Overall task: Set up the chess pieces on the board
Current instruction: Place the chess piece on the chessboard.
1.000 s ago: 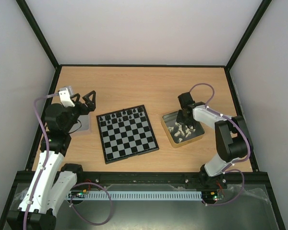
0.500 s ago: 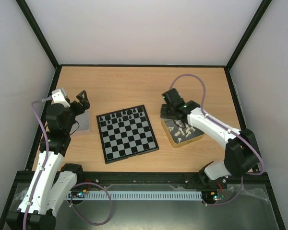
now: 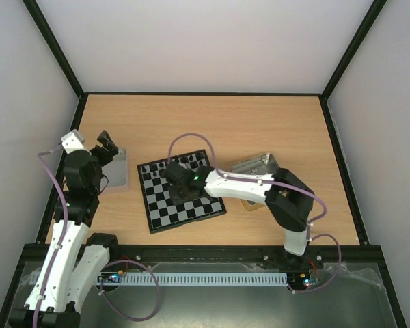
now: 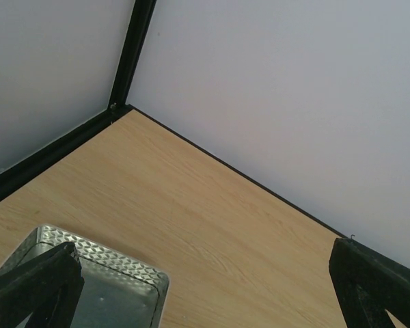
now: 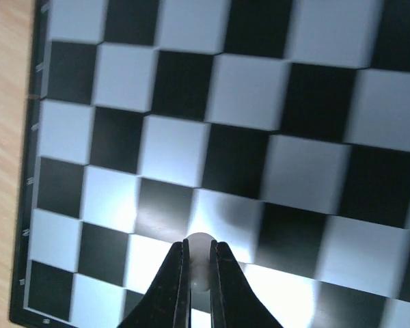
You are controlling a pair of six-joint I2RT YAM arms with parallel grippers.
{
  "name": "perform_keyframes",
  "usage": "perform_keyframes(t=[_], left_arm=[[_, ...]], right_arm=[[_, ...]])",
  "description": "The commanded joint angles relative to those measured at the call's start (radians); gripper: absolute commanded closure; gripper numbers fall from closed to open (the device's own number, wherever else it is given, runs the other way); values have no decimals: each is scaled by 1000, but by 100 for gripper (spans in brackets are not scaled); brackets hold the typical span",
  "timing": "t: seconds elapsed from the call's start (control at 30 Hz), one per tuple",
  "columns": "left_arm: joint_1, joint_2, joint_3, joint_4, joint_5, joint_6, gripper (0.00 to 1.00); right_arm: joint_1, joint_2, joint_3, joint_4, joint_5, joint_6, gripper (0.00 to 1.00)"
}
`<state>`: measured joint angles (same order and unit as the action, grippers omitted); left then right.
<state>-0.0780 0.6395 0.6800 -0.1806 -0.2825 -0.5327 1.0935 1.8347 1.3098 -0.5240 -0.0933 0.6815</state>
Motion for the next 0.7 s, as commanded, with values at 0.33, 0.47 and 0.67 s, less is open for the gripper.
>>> perform_keyframes(t=[0.33, 0.47, 0.67], left_arm=[[1, -26, 31, -9, -57, -10, 0], [1, -28, 29, -9, -56, -10, 0], [0, -29, 29, -10, -55, -11, 0]], right_arm=[[138, 236, 259, -62, -51, -67, 98], [153, 262, 297, -77, -65, -86, 98], [166, 262, 296, -73, -95, -102, 98]])
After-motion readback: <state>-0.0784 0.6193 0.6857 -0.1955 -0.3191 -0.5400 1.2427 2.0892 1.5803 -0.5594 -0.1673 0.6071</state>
